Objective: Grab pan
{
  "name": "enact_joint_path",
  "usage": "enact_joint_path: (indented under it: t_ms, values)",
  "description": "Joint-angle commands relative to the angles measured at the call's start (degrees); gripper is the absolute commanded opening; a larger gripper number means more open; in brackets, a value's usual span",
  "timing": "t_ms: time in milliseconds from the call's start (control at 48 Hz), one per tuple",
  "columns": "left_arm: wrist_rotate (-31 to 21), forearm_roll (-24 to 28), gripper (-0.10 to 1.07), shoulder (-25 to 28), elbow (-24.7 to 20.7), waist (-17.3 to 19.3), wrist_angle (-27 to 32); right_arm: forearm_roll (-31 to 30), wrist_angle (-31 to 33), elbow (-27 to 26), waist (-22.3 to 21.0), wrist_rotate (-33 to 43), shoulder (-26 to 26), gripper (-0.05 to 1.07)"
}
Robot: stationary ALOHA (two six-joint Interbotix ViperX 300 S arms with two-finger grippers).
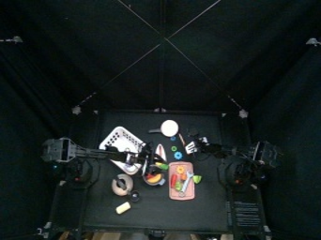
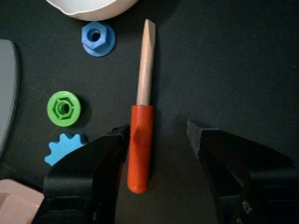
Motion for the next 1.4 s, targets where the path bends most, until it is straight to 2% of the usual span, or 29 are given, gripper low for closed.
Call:
enact_joint_path:
  t_ms: [0, 292, 375, 500, 604, 729, 896, 1042, 1146, 1250, 1375]
  values:
    - [0.18, -1.32, 0.92, -0.35, -0.53, 0.18, -0.53, -0.35, 0.00, -1.05, -0.18, -0.09, -1.14, 0.89]
    - [0.26, -3.08, 0.92, -1.32, -2.64, 0.26, 1.32, -1.67, 3.34, -0.26, 0.09, 0.00, -5.71, 0.89]
    - [0.26, -3.34, 0.92, -1.32, -3.43, 0.35, 5.19, -1.67, 3.69, -0.26, 0.09, 0.09, -7.65, 0.89]
    - [0.35, -2.90, 0.92, -1.85, -4.39, -0.09, 14.15, -1.67, 3.60, -1.23, 0.26, 0.62, -9.93, 0.88]
    - [0.35, -1.76, 0.92, -3.87, -3.96, -0.09, 20.21, -1.41, 3.43, -2.81, 0.70, 0.70, -10.02, 0.88]
    - [0.26, 1.76, 0.92, -8.53, -0.88, 0.09, 24.61, -1.14, 3.08, -6.24, 0.70, 0.70, -8.44, 0.88]
    - [0.26, 3.25, 0.91, -18.90, 6.06, 0.62, 24.52, -0.26, 3.08, -12.04, 0.88, 0.35, -5.36, 0.88]
    - [0.26, 3.34, 0.91, -27.07, 12.39, 2.99, 24.35, 0.79, 3.60, -16.44, 0.79, 0.09, -0.97, 0.88]
    - [1.23, 4.31, 0.91, -30.23, 15.82, 3.87, 24.26, 2.64, 4.92, -18.63, 0.53, 0.26, 1.85, 0.88]
    - [3.34, 6.06, 0.91, -32.34, 18.81, 3.87, 24.08, 7.47, 7.21, -21.27, 0.35, 0.18, 4.57, 0.88]
    - [5.63, 6.06, 0.91, -34.80, 20.21, 4.39, 23.47, 9.76, 10.55, -24.43, -0.62, -0.18, 7.29, 0.88]
